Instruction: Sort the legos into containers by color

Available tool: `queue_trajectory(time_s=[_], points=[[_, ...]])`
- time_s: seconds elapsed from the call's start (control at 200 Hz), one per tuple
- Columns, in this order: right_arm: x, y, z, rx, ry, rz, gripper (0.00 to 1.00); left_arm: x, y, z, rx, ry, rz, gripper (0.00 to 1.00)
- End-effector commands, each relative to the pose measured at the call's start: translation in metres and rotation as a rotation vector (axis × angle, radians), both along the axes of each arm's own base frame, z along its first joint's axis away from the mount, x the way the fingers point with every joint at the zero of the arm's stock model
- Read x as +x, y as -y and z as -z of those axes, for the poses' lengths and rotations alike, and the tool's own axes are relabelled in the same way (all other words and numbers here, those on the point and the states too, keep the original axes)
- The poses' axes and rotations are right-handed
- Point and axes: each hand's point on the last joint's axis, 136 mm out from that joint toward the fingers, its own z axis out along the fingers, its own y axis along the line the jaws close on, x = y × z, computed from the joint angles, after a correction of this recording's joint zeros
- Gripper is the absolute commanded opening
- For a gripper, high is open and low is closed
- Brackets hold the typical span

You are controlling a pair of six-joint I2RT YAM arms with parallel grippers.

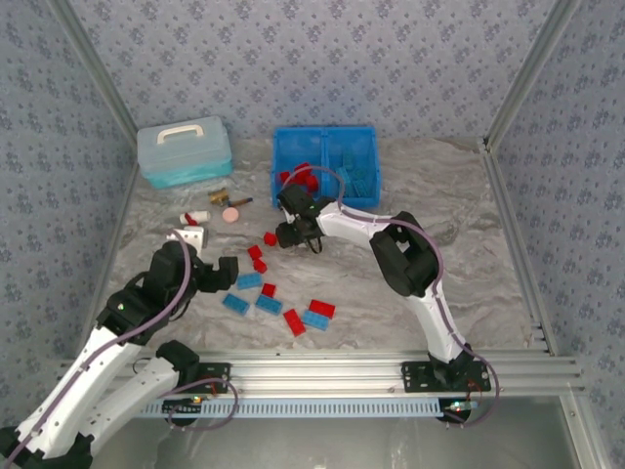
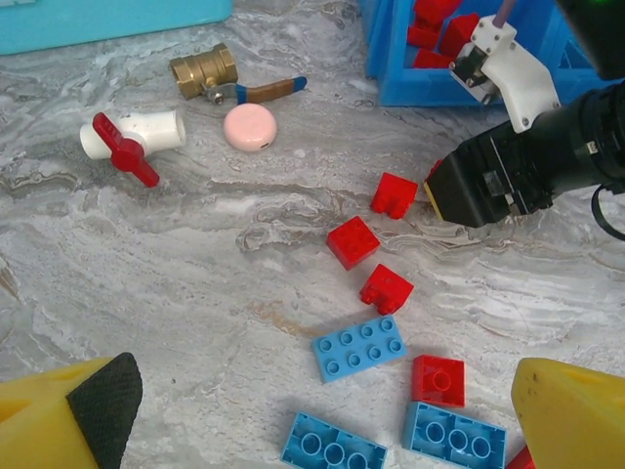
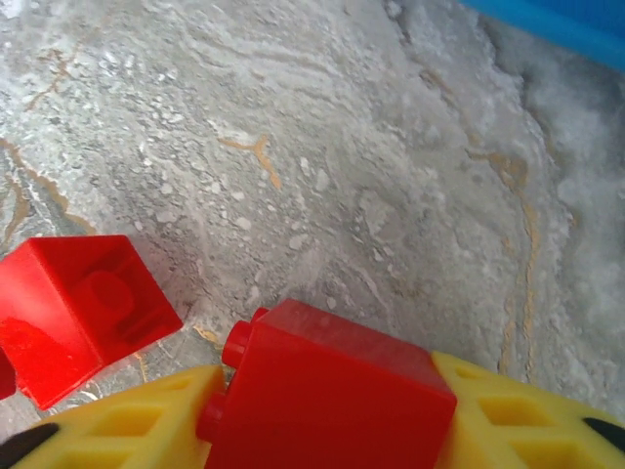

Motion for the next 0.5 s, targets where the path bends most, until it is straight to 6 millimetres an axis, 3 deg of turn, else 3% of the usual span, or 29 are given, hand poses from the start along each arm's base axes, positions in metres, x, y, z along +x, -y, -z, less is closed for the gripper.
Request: queue_trajectory(time_s=[0.0, 0.19, 0.375, 0.495], points=[[-0.009, 0.000, 0.013, -0.018, -0.048, -0.021, 0.44, 0.004, 0.004, -0.006, -0.028, 0.009, -0.004, 0.99], [-0.016, 0.008, -0.033, 0.020, 0.038, -0.021, 0.41, 0.004, 0.006, -0.003, -0.037, 0.000, -0.004, 0.99], [-0.024, 0.034, -0.103, 0.071, 0.183, 0.016, 0.40, 0.007, 0.008, -0.002, -0.043, 0.002, -0.005, 0.99], [-0.010, 0.046, -0.147, 0.078, 0.310, 0.041, 0.42, 0.013, 0.014, -0.006, -0.060, 0.014, 0.005, 0.99]])
